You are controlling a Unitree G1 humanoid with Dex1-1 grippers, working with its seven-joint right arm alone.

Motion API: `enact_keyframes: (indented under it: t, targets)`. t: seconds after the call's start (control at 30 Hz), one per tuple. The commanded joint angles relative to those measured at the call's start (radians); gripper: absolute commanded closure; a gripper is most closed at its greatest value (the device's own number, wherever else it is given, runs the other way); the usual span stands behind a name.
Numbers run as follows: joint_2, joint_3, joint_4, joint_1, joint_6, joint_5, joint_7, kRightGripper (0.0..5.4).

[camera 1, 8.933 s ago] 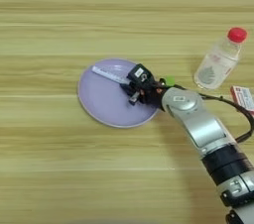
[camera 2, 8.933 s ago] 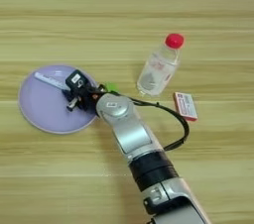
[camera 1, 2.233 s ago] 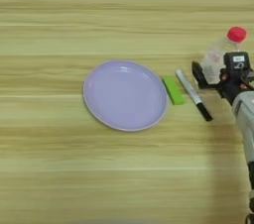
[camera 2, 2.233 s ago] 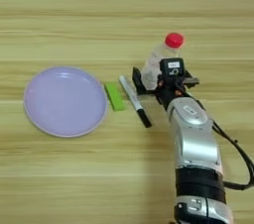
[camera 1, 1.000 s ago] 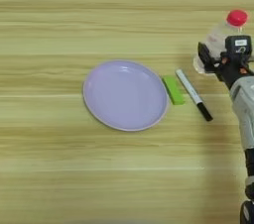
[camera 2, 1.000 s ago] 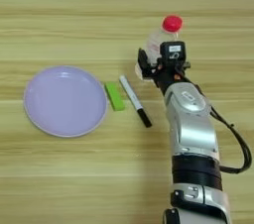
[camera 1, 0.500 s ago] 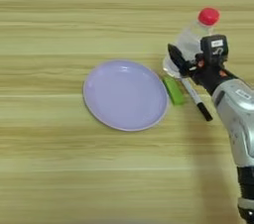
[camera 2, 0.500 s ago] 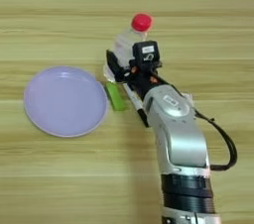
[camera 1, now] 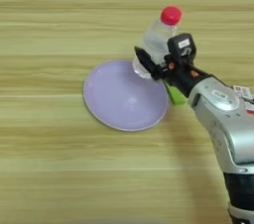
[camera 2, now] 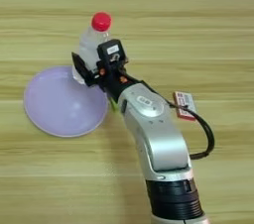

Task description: Move the objects on the table

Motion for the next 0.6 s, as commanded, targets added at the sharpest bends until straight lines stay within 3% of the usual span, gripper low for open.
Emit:
enact_keyframes:
  t: [0.03, 0.33, 0.6]
  targets:
    - [0.019, 0.038, -0.031, -0.082, -0.048, -0.014, -0.001, 2.18]
    - [0.065, 0.101, 0.059, -0.066, -0.077, -0.040, 0.008, 2.18]
    - [0.061, 0.113, 0.141, -0.042, -0.125, -0.077, 0.014, 2.18]
